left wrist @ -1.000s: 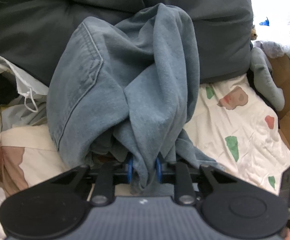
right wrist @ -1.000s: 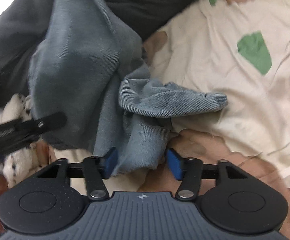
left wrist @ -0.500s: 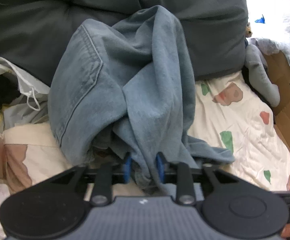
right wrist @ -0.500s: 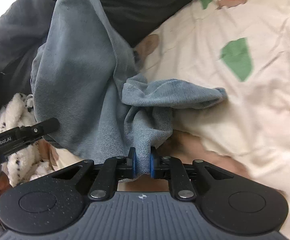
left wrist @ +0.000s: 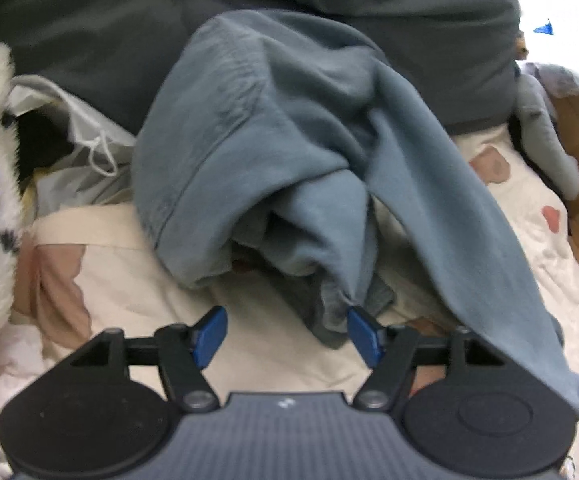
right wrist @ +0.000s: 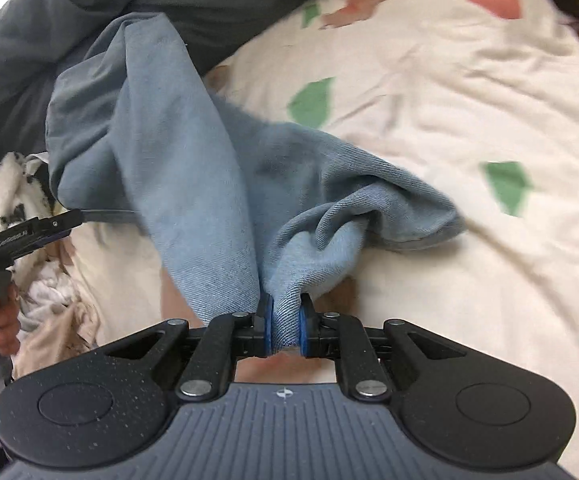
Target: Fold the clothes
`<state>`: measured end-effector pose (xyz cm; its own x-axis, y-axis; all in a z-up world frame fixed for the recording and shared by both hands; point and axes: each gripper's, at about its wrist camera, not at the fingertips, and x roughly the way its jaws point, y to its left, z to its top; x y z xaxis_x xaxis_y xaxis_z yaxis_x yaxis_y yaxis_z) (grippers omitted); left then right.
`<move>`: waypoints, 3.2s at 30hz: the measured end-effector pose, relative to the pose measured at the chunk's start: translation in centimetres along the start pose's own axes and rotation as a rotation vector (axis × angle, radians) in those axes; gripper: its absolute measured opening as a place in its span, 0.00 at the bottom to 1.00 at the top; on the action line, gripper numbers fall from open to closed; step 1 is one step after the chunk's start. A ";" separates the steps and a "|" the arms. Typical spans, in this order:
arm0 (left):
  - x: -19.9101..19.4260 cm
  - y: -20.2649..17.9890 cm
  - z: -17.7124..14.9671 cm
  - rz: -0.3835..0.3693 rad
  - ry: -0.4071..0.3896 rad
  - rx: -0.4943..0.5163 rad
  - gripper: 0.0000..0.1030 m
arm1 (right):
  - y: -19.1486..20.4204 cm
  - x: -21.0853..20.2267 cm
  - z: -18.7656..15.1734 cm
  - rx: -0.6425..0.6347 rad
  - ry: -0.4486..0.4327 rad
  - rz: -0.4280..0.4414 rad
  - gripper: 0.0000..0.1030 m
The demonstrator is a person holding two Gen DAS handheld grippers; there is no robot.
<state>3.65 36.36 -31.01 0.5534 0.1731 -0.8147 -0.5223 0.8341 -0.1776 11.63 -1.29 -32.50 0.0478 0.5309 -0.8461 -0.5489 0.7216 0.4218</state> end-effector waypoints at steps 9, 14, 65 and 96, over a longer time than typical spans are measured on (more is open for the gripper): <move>-0.3 -1.0 0.4 -0.008 -0.029 0.011 0.75 | -4.3 -4.9 -1.8 0.060 -0.047 -0.082 0.10; -1.2 -1.0 0.6 -0.002 -0.051 0.018 0.75 | -7.4 -7.9 -2.1 0.121 -0.097 -0.143 0.10; 5.6 -7.7 13.9 0.091 -0.035 0.308 0.12 | -18.1 -13.2 -12.1 0.451 -0.224 -0.265 0.27; -4.3 -3.6 4.8 0.028 0.136 0.278 0.00 | -19.0 -10.5 -5.8 0.363 -0.322 -0.277 0.70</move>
<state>6.25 35.14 -24.25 0.4394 0.1421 -0.8870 -0.3287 0.9444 -0.0115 16.77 -23.15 -33.50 0.4337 0.3672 -0.8228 -0.1596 0.9301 0.3309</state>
